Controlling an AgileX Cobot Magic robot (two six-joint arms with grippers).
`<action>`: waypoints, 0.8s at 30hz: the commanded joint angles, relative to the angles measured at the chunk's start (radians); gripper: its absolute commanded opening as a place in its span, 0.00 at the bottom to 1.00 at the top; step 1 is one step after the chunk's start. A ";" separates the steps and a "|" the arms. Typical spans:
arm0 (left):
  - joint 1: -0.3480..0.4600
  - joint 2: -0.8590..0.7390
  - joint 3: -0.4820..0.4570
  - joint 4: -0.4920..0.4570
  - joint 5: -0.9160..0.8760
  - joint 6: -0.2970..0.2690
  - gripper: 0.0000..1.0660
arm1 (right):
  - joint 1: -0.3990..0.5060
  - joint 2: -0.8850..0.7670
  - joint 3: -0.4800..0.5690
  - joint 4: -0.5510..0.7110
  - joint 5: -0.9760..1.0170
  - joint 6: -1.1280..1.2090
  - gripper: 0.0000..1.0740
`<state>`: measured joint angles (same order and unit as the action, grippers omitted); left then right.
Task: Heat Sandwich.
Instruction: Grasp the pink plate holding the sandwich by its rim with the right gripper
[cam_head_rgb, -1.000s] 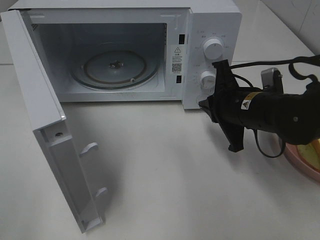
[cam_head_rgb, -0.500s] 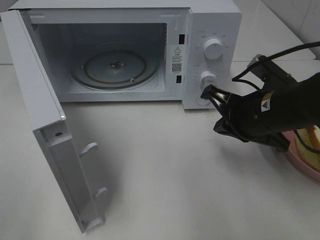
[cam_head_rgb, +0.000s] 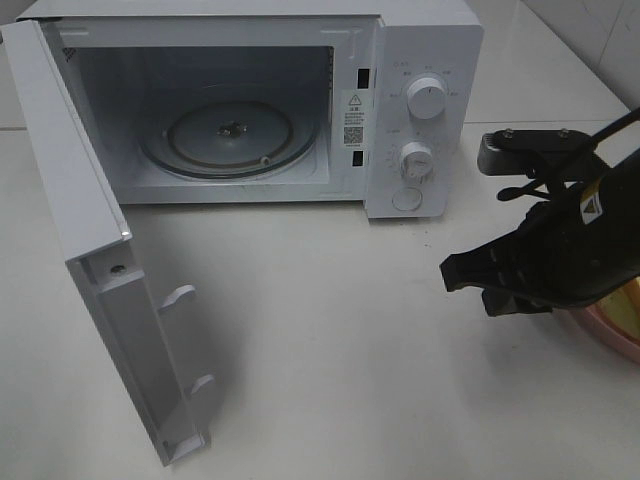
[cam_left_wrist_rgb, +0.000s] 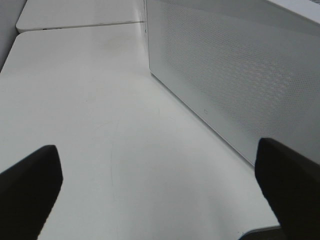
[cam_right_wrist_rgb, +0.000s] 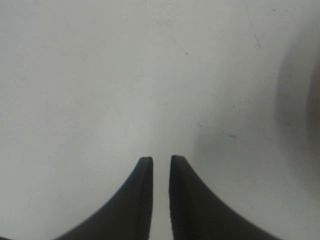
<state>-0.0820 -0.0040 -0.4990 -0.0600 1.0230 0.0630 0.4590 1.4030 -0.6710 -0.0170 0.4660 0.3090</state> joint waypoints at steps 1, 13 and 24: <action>-0.005 -0.026 -0.006 0.003 -0.005 0.000 0.97 | -0.006 -0.018 -0.062 -0.009 0.124 -0.060 0.19; -0.005 -0.026 -0.006 0.003 -0.005 0.000 0.97 | -0.117 -0.018 -0.199 -0.006 0.277 -0.220 0.78; -0.005 -0.026 -0.006 0.003 -0.005 0.000 0.97 | -0.233 -0.018 -0.206 -0.017 0.312 -0.228 0.92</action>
<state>-0.0820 -0.0040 -0.4990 -0.0600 1.0230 0.0630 0.2330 1.3920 -0.8710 -0.0250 0.7670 0.0950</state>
